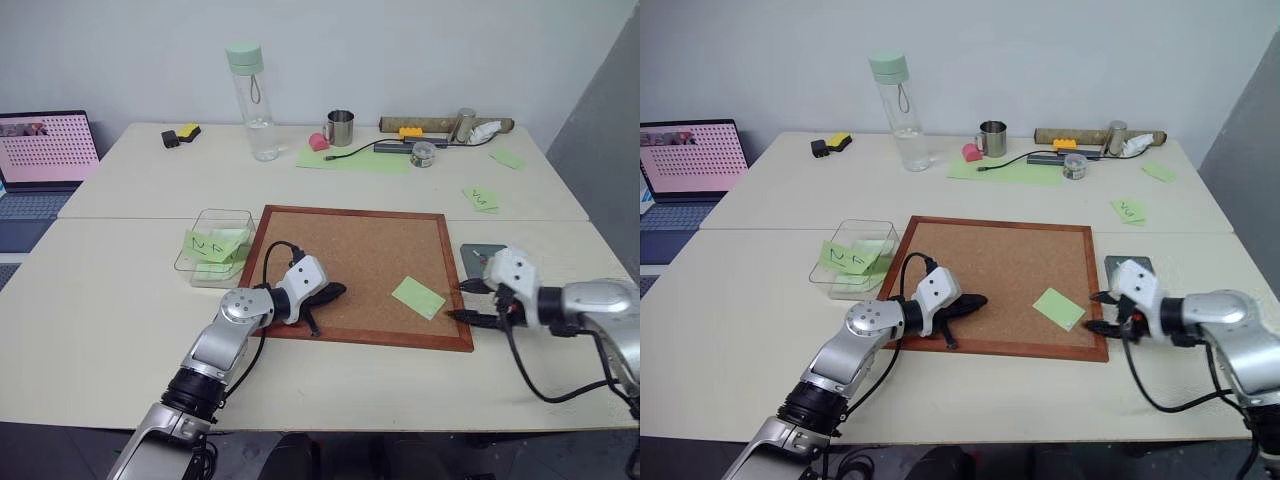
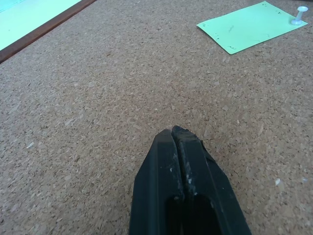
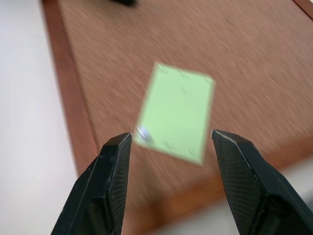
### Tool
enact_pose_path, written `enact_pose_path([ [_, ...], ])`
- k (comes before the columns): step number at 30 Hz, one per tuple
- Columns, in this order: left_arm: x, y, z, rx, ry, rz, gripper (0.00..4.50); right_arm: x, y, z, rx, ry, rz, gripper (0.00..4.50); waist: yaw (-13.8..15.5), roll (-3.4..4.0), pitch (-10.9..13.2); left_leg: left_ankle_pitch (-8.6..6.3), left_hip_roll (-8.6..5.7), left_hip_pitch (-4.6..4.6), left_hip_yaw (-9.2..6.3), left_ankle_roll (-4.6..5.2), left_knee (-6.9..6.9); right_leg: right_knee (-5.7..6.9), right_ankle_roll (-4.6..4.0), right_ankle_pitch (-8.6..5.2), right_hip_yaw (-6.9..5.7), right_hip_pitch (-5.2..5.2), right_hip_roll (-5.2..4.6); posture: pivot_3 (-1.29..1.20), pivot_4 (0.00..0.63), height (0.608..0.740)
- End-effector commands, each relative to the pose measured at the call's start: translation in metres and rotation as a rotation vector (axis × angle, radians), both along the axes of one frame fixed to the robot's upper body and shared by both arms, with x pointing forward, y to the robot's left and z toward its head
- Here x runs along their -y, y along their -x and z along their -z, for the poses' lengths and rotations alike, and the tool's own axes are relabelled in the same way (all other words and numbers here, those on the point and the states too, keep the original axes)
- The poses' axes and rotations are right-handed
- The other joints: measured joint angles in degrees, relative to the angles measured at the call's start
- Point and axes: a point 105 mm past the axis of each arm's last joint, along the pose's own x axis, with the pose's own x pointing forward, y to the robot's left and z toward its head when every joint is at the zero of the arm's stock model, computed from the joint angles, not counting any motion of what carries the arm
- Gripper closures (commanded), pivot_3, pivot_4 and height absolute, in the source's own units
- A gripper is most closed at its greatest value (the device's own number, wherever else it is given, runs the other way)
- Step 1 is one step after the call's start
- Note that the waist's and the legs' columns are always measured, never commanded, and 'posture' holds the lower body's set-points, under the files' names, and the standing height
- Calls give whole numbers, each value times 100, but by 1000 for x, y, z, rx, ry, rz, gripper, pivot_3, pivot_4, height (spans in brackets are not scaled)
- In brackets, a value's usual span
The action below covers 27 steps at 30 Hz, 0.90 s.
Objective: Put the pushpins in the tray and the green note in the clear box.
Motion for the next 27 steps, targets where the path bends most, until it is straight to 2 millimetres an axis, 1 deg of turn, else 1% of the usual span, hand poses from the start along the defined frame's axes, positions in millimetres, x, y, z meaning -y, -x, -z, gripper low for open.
enact_pose_path([
  [1,-9,2,19,-58,-56,-32,4500,-8,-5,5,31,4,-9,1788,0,0,0,0,0,0,0,-1,0,0,0,0,0,0,0,0,150,740],
  [6,-10,3,19,-59,-56,-34,4500,-6,-9,17,24,11,-3,1788,0,0,0,1,0,0,0,-2,0,0,0,0,1,-1,0,0,150,740],
  [10,-11,3,19,-59,-57,-36,4500,-4,-10,20,20,0,3,1788,0,0,0,1,0,1,1,-1,0,0,0,0,1,-1,0,0,150,740],
  [11,-11,4,19,-59,-57,-36,4500,-4,-11,21,20,-5,5,2153,0,0,0,1,0,1,1,-2,0,0,0,0,1,-1,0,0,150,740],
  [15,-11,4,19,-59,-57,-36,4500,-2,-10,21,15,-21,7,2876,-1,0,0,1,0,1,1,-1,0,0,0,0,1,-1,0,0,150,740],
  [22,-12,5,19,-62,-57,-36,4500,1,-7,21,3,-32,3,4387,-3,0,0,1,0,1,1,-1,0,0,0,0,1,-1,0,0,150,740],
  [23,-12,5,19,-62,-56,-37,4500,1,-7,21,2,-34,3,4487,-3,0,0,1,0,1,1,-1,0,0,0,0,1,-1,0,0,150,740],
  [27,-12,4,20,-67,-53,-43,4500,-1,-6,15,15,-44,-12,4487,-3,0,0,0,0,0,1,-1,0,0,0,0,0,-1,0,0,150,740],
])
